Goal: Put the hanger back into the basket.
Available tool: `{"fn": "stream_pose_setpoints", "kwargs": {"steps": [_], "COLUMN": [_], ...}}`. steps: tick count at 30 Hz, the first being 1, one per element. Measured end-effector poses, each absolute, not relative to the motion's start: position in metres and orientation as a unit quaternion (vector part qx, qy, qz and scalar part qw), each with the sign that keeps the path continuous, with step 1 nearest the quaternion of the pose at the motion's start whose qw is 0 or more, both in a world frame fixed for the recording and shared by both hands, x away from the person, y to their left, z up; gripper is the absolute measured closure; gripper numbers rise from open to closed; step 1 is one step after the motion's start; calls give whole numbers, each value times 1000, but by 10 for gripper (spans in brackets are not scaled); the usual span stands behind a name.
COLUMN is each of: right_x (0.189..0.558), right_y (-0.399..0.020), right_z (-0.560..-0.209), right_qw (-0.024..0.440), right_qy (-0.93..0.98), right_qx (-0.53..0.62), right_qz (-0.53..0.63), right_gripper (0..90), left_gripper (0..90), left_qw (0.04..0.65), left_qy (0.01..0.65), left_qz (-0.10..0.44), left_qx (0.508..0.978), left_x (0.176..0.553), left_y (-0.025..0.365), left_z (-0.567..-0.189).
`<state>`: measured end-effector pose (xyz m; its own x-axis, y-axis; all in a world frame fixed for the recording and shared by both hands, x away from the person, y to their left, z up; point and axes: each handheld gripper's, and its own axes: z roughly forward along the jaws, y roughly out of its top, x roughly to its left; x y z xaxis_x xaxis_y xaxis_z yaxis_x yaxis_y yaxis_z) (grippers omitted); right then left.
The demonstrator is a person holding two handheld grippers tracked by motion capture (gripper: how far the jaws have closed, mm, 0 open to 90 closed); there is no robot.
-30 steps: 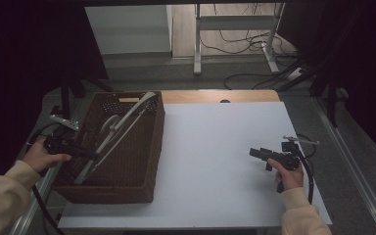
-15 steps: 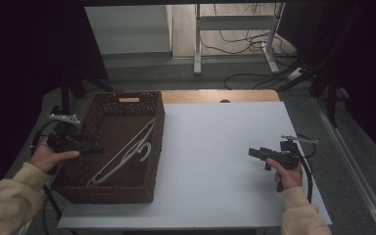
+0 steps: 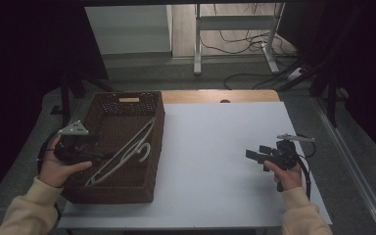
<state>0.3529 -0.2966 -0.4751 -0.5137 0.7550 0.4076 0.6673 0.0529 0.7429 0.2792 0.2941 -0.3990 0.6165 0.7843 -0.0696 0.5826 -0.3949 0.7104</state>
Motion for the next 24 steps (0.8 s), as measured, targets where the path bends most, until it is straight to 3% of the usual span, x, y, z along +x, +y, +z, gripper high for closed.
{"fn": "stream_pose_setpoints", "kwargs": {"steps": [11,24], "right_x": [345,334], "right_y": [-299,-295], "right_z": [-472,-468], "right_qw": [56,61], "right_qy": [737,747], "right_qx": [474,447], "right_qz": [479,488], "right_gripper": [180,178], "left_gripper": [134,132], "left_qw": [317,372], "left_qy": [433,397], "left_qz": [203,144], "left_qx": [819,827], "left_x": [244,214], "left_y": [291,235], "left_z": [-392,-398]}}
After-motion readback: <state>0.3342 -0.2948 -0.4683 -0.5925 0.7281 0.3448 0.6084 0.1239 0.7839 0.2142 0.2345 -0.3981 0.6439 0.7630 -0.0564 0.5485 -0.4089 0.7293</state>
